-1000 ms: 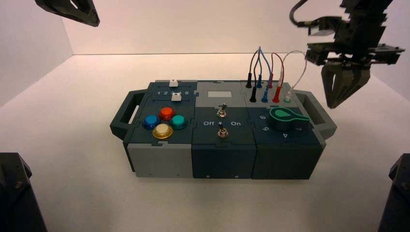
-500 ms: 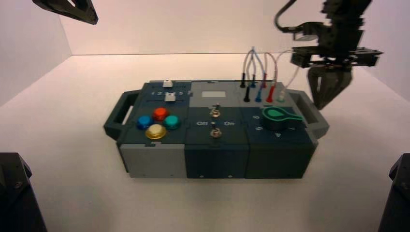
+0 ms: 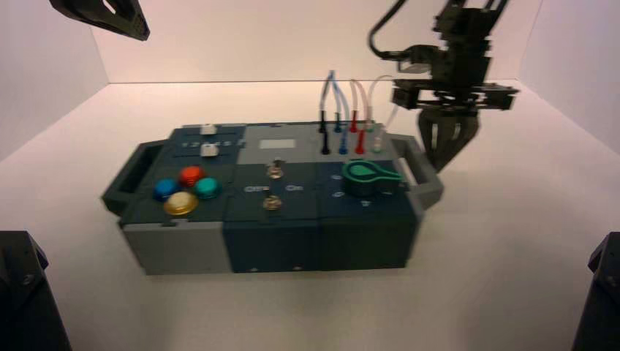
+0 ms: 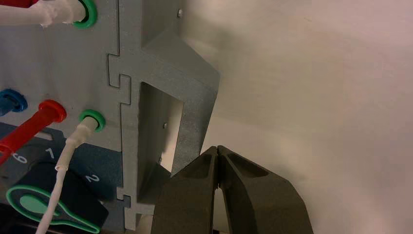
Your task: Move the box to the left.
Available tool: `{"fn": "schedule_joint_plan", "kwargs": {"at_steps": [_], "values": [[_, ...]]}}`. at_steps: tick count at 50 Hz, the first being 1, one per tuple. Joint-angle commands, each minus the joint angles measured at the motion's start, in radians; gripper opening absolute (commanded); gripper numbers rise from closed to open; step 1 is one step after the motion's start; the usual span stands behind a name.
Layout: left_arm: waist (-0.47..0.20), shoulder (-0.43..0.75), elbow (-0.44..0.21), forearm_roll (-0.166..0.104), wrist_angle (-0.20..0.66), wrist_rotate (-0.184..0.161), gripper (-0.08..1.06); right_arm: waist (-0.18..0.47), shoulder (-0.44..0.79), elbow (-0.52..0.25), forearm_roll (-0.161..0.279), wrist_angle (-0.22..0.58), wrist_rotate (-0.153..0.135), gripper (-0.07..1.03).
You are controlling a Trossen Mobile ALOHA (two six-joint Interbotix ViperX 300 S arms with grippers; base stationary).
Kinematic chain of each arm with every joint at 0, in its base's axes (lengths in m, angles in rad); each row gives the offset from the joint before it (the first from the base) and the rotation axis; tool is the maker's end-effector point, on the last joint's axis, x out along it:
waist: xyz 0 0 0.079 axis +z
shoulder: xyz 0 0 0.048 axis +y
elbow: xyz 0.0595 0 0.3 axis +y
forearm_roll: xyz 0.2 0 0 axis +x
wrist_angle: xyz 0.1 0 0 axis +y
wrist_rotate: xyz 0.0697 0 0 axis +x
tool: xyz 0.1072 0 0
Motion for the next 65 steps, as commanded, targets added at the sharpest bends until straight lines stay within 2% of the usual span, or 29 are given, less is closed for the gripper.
{"fn": "schedule_joint_plan", "kwargs": {"at_steps": [1, 14, 24, 30, 34, 38, 45, 50, 51, 57, 63, 65], "values": [[-0.002, 0.005, -0.012, 0.000, -0.009, 0.003, -0.03, 0.080, 0.017, -0.048, 0.058, -0.005, 0.003, -0.02], [-0.002, 0.018, -0.012, 0.000, -0.008, 0.003, -0.03, 0.189, 0.077, -0.126, 0.132, -0.002, 0.008, -0.02], [-0.002, 0.020, -0.014, 0.000, -0.008, 0.003, -0.03, 0.249, 0.101, -0.195, 0.164, 0.009, 0.012, -0.02], [-0.003, 0.021, -0.014, 0.000, -0.008, 0.003, -0.03, 0.258, 0.106, -0.215, 0.164, 0.020, 0.012, -0.02], [-0.002, 0.021, -0.012, 0.002, -0.009, 0.006, -0.03, 0.256, 0.100, -0.207, 0.155, 0.020, 0.012, -0.02], [-0.003, 0.021, -0.014, 0.003, -0.009, 0.006, -0.03, 0.244, 0.081, -0.196, 0.124, 0.020, 0.012, -0.02], [-0.002, 0.023, -0.012, 0.006, -0.017, 0.006, -0.03, 0.193, 0.014, -0.163, 0.035, 0.020, 0.012, -0.02], [-0.002, 0.023, -0.008, 0.009, -0.026, 0.008, -0.03, 0.178, -0.038, -0.144, 0.005, 0.018, 0.011, -0.02], [0.003, 0.023, -0.003, 0.009, -0.040, 0.008, -0.03, 0.176, -0.089, -0.130, -0.009, 0.009, 0.011, -0.02], [0.026, 0.021, 0.000, 0.011, -0.058, 0.008, -0.03, 0.179, -0.196, -0.097, -0.014, -0.006, -0.002, -0.02], [0.052, 0.020, 0.003, 0.011, -0.067, 0.008, -0.03, 0.181, -0.239, -0.064, -0.014, -0.009, -0.009, -0.02], [0.072, 0.018, 0.003, 0.011, -0.080, 0.009, -0.03, 0.181, -0.278, -0.031, -0.008, -0.021, -0.009, -0.02]]}}
